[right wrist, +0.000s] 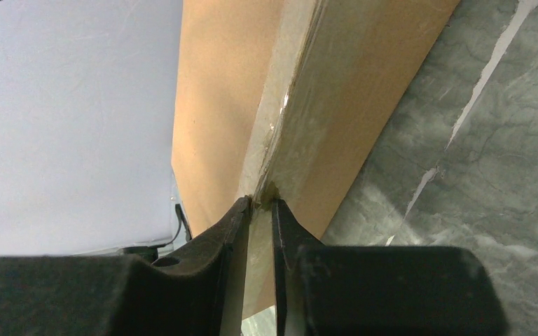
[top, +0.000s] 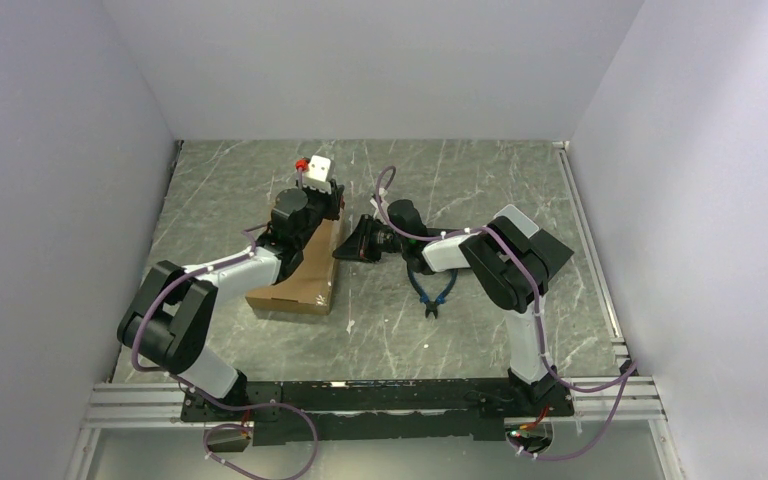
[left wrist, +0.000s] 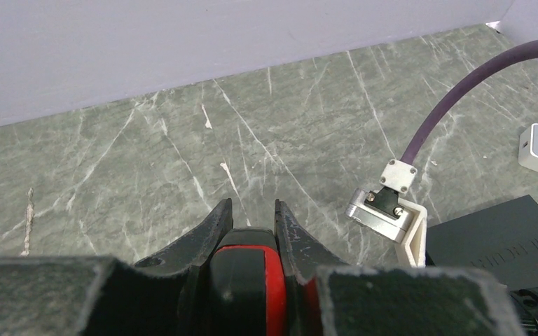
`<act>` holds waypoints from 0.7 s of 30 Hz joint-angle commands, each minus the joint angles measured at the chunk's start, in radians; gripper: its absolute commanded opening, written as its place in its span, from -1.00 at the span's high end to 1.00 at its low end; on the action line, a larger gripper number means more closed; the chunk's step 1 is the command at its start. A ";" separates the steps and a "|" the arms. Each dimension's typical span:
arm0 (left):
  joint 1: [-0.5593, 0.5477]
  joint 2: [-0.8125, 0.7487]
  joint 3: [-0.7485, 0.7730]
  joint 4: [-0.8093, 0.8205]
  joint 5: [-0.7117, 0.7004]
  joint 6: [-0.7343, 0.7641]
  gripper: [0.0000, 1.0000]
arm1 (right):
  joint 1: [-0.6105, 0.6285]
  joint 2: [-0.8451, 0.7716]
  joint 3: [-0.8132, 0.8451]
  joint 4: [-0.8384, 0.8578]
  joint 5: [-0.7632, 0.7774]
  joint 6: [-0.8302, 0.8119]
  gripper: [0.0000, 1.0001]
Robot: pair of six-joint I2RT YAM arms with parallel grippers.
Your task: Unpack the express box
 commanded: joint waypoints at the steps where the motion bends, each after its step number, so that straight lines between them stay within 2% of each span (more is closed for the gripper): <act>1: 0.004 0.000 0.042 0.055 -0.016 0.001 1.00 | 0.008 0.007 -0.003 -0.007 0.010 -0.028 0.63; 21: 0.004 0.011 0.022 0.056 -0.040 0.015 1.00 | 0.007 0.006 -0.012 0.005 0.009 -0.021 0.66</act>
